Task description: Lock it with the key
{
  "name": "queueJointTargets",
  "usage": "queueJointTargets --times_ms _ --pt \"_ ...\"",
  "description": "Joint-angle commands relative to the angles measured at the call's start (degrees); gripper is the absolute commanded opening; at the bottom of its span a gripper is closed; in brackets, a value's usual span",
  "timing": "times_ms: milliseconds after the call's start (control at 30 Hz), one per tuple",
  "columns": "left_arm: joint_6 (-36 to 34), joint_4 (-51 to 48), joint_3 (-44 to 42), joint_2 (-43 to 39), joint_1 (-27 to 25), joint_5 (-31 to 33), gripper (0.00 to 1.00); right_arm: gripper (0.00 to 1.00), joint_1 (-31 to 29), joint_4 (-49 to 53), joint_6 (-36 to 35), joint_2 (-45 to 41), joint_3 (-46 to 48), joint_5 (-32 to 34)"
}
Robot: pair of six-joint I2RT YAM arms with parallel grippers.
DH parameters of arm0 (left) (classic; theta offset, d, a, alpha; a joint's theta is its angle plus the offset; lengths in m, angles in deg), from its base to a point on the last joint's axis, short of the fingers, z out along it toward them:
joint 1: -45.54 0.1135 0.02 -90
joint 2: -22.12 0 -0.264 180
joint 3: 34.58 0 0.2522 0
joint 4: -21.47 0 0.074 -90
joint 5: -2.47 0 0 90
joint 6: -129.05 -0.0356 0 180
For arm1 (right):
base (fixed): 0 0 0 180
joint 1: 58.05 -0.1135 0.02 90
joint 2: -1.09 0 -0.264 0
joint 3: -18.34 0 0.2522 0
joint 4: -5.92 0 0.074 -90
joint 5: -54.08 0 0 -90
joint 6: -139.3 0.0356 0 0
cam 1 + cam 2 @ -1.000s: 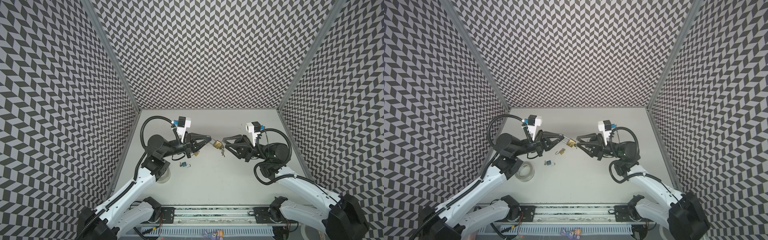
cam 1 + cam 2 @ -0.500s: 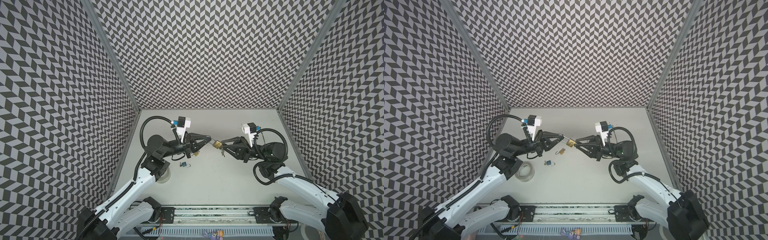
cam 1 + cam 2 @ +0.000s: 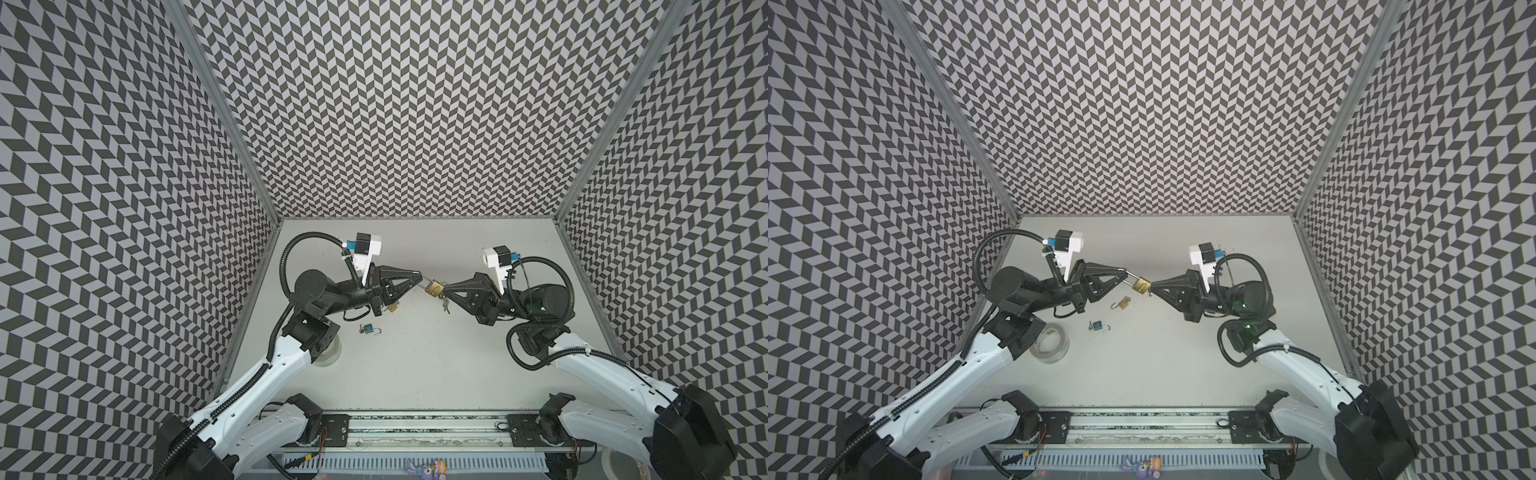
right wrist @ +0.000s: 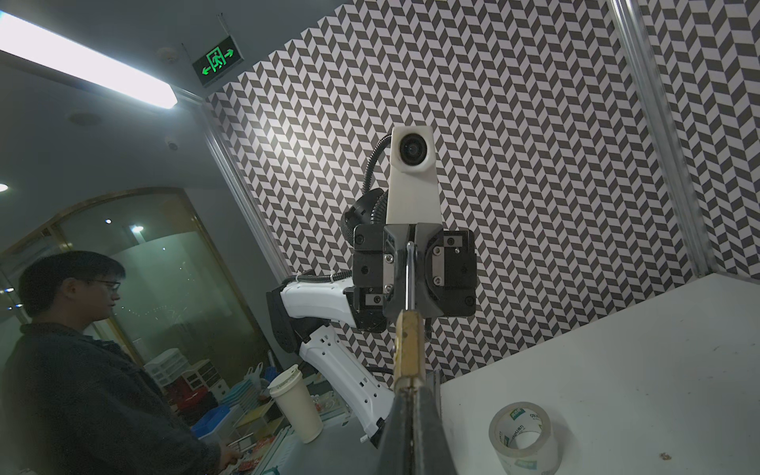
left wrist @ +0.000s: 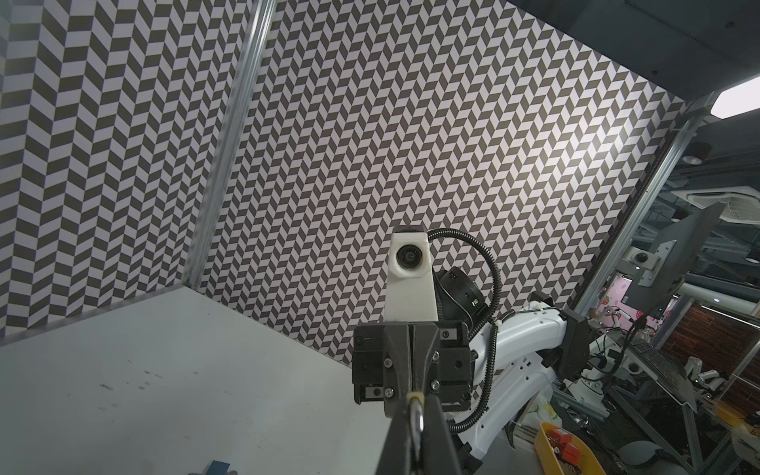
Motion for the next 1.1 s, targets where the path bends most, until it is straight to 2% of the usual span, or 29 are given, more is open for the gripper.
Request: queueJointTargets --times_ms 0,333,467,567,633,767,933,1000,1067 --pt "-0.4 0.8 2.4 -0.5 -0.3 0.6 0.00 0.00 -0.2 -0.1 -1.1 -1.1 -0.8 -0.2" --pt "0.9 0.7 3.2 -2.1 2.8 -0.4 0.00 0.00 -0.2 8.7 -7.9 -3.7 -1.0 0.9" --pt "1.7 1.0 4.1 -2.5 3.9 -1.4 0.00 0.00 -0.3 18.2 -14.2 -5.6 -1.2 1.5" --pt "-0.2 -2.0 4.8 -2.4 4.3 -1.3 0.00 0.00 -0.1 25.9 -19.0 -7.9 -1.3 4.9" --pt "-4.3 -7.8 6.8 -1.6 4.3 -0.9 0.00 0.00 0.0 29.5 -21.0 -9.8 -0.6 9.4" --pt "-16.9 -26.3 13.9 2.7 3.5 1.4 0.00 0.00 1.4 35.3 -22.6 -13.3 1.8 21.0" --pt "-29.0 -42.4 20.5 10.0 2.4 5.1 0.00 0.00 5.0 45.8 -23.9 -15.1 2.6 33.3" --pt "-34.1 -49.0 23.4 14.0 1.0 7.7 0.00 0.00 6.4 49.9 -23.6 -14.3 2.1 36.4" --pt "-39.3 -55.3 26.3 18.1 -2.0 13.9 0.00 0.00 7.6 53.0 -23.6 -13.4 1.6 38.0"
